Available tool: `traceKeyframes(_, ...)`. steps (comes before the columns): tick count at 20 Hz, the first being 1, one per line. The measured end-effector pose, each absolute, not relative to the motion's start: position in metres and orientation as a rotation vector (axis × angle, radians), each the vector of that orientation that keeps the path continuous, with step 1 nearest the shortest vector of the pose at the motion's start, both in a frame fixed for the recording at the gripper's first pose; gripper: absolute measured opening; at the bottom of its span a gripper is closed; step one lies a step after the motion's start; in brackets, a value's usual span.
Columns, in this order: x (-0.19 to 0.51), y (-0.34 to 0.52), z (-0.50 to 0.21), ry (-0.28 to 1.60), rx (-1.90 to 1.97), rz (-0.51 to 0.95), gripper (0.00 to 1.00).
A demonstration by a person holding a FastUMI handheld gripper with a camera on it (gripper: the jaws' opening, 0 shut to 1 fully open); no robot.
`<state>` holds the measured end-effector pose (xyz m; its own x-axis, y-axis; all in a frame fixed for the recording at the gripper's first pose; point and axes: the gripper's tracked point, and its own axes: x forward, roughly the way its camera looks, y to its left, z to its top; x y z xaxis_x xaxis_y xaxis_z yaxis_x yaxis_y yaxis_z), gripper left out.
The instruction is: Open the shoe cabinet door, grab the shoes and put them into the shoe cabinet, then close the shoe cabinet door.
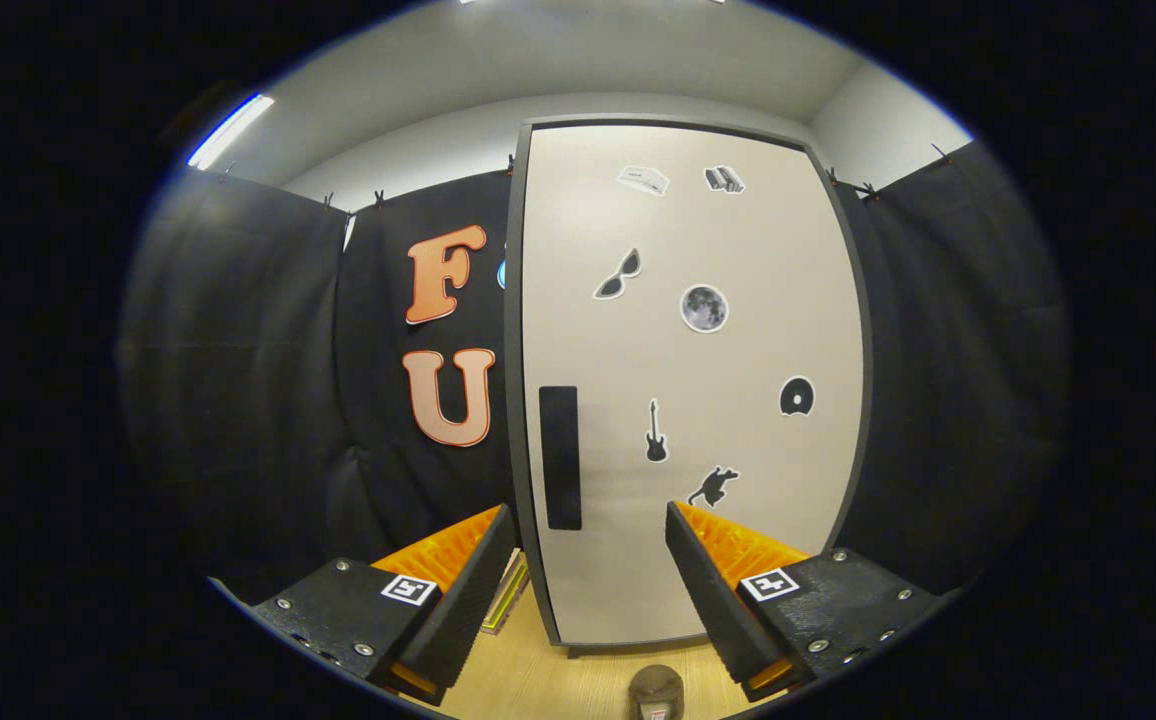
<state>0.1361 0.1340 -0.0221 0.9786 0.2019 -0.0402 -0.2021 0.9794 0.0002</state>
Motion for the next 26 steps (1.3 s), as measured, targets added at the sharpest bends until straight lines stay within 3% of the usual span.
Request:
traceKeyframes(8, 0.214, 0.169, -0.031, 0.040, 0.001, 0.203, 0.94)
traceKeyframes(14, 0.228, 0.172, -0.032, 0.036, 0.002, 0.191, 0.81)
traceKeyframes(20, 0.244, 0.170, -0.034, 0.051, 0.009, 0.159, 0.62)
traceKeyframes(23, 0.245, 0.174, -0.035, 0.056, 0.021, 0.170, 0.38)
traceKeyframes(26, 0.244, 0.174, -0.035, 0.066, 0.010, 0.170, 0.36)
